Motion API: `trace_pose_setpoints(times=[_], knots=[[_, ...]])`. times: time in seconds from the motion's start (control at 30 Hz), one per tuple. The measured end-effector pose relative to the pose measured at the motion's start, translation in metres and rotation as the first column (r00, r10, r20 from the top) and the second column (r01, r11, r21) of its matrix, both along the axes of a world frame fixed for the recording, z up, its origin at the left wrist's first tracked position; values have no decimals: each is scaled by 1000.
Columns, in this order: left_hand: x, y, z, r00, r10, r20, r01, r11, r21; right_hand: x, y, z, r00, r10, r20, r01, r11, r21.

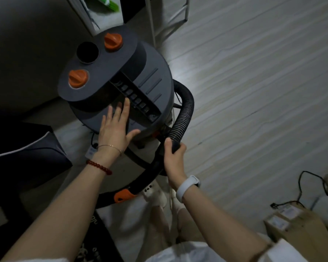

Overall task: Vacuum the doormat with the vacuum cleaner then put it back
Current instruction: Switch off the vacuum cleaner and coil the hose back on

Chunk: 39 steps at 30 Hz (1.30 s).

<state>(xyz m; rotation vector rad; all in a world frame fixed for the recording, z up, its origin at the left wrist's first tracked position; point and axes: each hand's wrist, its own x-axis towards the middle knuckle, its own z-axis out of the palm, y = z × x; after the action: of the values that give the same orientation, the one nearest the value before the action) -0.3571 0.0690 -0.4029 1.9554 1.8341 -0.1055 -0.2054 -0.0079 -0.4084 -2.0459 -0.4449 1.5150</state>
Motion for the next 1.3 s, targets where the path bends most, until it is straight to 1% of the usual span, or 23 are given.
trace_pose_setpoints(times=[0.13, 0.17, 0.23, 0.27, 0.3, 0.4, 0.47, 0.5, 0.57, 0.63, 0.67, 0.7, 0.73, 0.8, 0.83, 0.87, 0.9, 0.97, 1.0, 1.07, 1.2, 1.27, 1.3], knots=[[-2, -5, -1, 992, 24, 122, -25, 1000, 4, -13, 7, -5, 979, 197, 49, -197, 980, 10], [-1, -10, -1, 985, 40, 170, -49, 998, 50, -15, 7, -8, 966, 247, 73, -248, 969, 16], [2, -24, -3, 968, 52, 244, -117, 958, 261, -16, 8, -14, 949, 298, 107, -300, 954, 7], [3, -33, -5, 959, 70, 274, -161, 932, 325, -15, 8, -17, 942, 316, 114, -316, 949, -17], [4, -41, -7, 948, 84, 306, -190, 922, 337, -14, 10, -18, 936, 334, 112, -334, 942, -21], [12, -60, -14, 913, 103, 395, -194, 961, 196, -6, 10, -27, 947, 316, 56, -314, 948, -40], [18, -66, -23, 896, 105, 432, -160, 983, 93, 6, 12, -39, 935, 353, 45, -350, 935, -63], [23, -68, -27, 892, 91, 443, -129, 990, 57, 9, 16, -34, 922, 385, 52, -381, 922, -62], [34, -70, -37, 897, 75, 436, -93, 995, 21, 15, 26, -21, 877, 461, 138, -460, 887, -40], [46, -71, -45, 914, 100, 393, -112, 994, 8, 23, 33, -14, 788, 521, 328, -549, 836, -7], [52, -72, -48, 922, 122, 367, -136, 991, 13, 27, 35, -12, 720, 516, 464, -595, 803, 29], [57, -72, -51, 928, 138, 345, -160, 986, 37, 31, 37, -12, 631, 492, 600, -660, 746, 83], [61, -74, -53, 933, 143, 331, -177, 981, 75, 37, 38, -11, 512, 482, 711, -755, 648, 104], [64, -78, -55, 942, 131, 310, -185, 971, 150, 51, 40, -19, 227, 437, 870, -912, 408, 33], [64, -79, -56, 948, 119, 297, -181, 965, 190, 60, 41, -24, 91, 405, 910, -950, 309, -43], [63, -81, -57, 954, 102, 282, -171, 958, 230, 67, 40, -27, -28, 372, 928, -965, 233, -123], [62, -81, -59, 961, 75, 266, -149, 952, 269, 73, 39, -31, -117, 344, 932, -968, 171, -184], [60, -83, -64, 975, -25, 221, -56, 934, 354, 83, 38, -31, -238, 330, 914, -961, 56, -270], [60, -84, -67, 978, -88, 188, 8, 921, 389, 86, 39, -31, -282, 348, 894, -953, 10, -304], [59, -85, -71, 981, -162, 105, 105, 905, 413, 88, 41, -31, -314, 409, 857, -942, -20, -336], [58, -85, -76, 990, -141, -21, 139, 923, 359, 81, 38, -35, -251, 580, 775, -954, -13, -300], [58, -87, -80, 984, -148, -95, 170, 940, 295, 78, 37, -36, -223, 648, 728, -959, -12, -282], [59, -87, -80, 982, -146, -122, 172, 957, 235, 78, 37, -35, -217, 669, 711, -961, -17, -276]])
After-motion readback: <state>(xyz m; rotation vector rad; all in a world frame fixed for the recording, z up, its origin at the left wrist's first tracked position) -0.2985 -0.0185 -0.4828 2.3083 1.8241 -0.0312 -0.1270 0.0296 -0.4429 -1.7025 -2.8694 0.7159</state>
